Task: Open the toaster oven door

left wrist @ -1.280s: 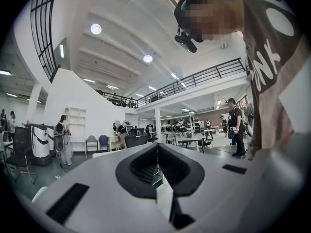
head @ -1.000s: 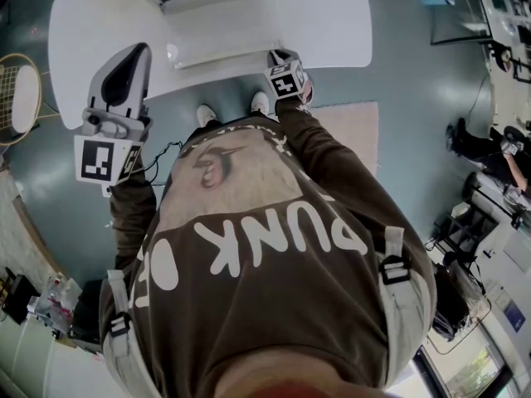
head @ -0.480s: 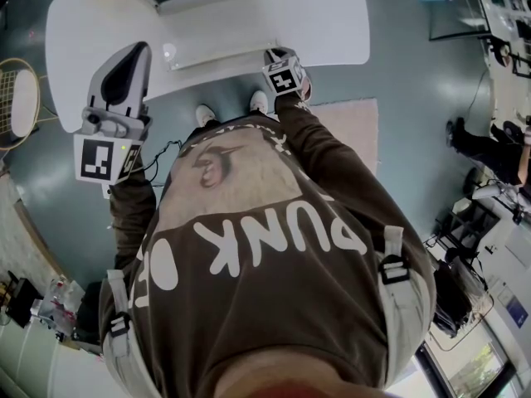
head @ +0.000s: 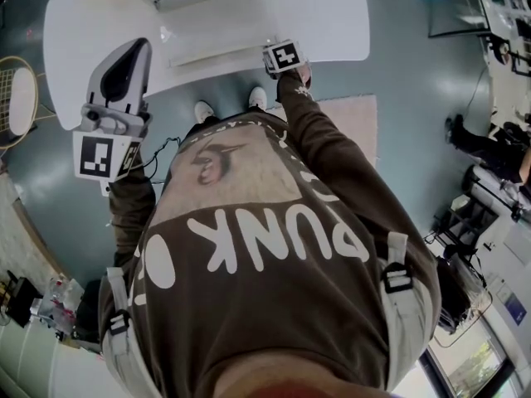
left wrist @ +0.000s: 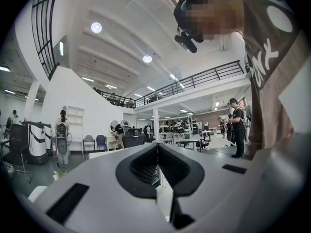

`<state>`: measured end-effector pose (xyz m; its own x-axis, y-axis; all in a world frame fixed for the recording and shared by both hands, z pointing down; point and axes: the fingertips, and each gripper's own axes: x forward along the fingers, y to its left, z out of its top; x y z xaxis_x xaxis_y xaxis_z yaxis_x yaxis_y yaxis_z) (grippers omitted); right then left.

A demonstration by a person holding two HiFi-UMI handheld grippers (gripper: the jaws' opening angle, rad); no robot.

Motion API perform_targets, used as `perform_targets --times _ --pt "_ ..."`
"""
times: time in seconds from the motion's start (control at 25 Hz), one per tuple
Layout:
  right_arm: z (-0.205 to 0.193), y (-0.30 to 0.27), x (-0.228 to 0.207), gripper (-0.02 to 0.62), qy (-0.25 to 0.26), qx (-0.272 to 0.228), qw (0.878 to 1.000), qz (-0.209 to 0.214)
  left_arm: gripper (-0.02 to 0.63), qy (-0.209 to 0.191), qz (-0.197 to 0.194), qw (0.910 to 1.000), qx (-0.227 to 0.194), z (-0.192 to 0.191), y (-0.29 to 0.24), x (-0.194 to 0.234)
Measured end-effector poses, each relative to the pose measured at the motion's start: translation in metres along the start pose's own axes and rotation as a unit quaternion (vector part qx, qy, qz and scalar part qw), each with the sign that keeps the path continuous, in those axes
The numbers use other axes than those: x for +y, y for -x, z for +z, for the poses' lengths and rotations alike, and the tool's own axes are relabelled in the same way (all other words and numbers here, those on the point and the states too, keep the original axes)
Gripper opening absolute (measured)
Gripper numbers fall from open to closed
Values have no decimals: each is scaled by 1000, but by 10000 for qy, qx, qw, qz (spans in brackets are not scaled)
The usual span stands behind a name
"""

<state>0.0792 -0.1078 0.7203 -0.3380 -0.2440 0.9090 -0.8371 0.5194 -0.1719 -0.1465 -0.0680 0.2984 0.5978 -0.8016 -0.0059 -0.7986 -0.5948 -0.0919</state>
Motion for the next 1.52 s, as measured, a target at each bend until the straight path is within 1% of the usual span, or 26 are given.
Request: perform_targets --times 0.12,0.2,0.24,0.28,0.36,0.4,0.44,0.48,0.52,0.6,0.68,0.76,0.8,0.84,1.0,1.24,1.32,1.4,1.52 --pt "7 0 -3 57 -697 24 9969 355 5 10 0 10000 -20 0 3 0" --pt "5 0 -3 55 -1434 18 9875 657 5 16 23 10000 -43 0 6 2" --pt "4 1 -3 54 -1878 -26 9787 829 5 27 40 10000 -48 0 8 3" --pt "2 1 -2 54 -2355 -104 9666 1007 5 40 59 10000 -51 0 10 5" --pt "1 0 -3 52 -3272 -342 9349 1336 5 58 92 9999 -61 0 14 8" --pt "1 -1 -4 47 -3633 -469 9191 1450 5 66 106 9999 -69 1 15 9" --pt "1 -2 -4 40 -3902 -575 9063 1518 5 71 117 9999 -77 1 16 9" --pt "1 -2 -4 37 -4089 -653 8970 1545 5 73 125 9999 -86 0 18 10" --pt "1 -2 -4 31 -4215 -702 8908 1542 5 72 129 9998 -94 0 19 11" --pt "1 -3 -4 29 -4339 -736 8855 1491 5 83 136 9998 -108 0 21 12" --pt "1 -4 -3 29 -4351 -723 8861 1427 5 104 143 9998 -127 0 22 13" --pt "0 -5 -3 34 -4289 -691 8901 1378 5 105 139 9997 -141 0 22 12" --pt "-2 -6 -4 30 -4263 -667 8919 1355 5 99 133 9998 -144 -1 21 10" --pt "-5 -7 -7 9 -4235 -648 8937 1328 5 92 124 9998 -144 -1 20 8" --pt "-8 -3 -13 9 -4005 -718 9051 1234 5 94 154 9997 -143 -1 20 11" --pt "-5 5 -10 11 -3769 -804 9141 1261 5 89 167 9997 -121 1 18 12" --pt "-7 10 -9 11 -3556 -829 9223 1264 5 83 157 9998 -121 2 17 11" --pt "-11 17 -8 11 -3244 -882 9338 1228 5 81 166 9998 -109 1 15 11" --pt "-12 37 -4 11 -2774 -1083 9470 1201 5 72 189 9998 -86 -1 14 12"
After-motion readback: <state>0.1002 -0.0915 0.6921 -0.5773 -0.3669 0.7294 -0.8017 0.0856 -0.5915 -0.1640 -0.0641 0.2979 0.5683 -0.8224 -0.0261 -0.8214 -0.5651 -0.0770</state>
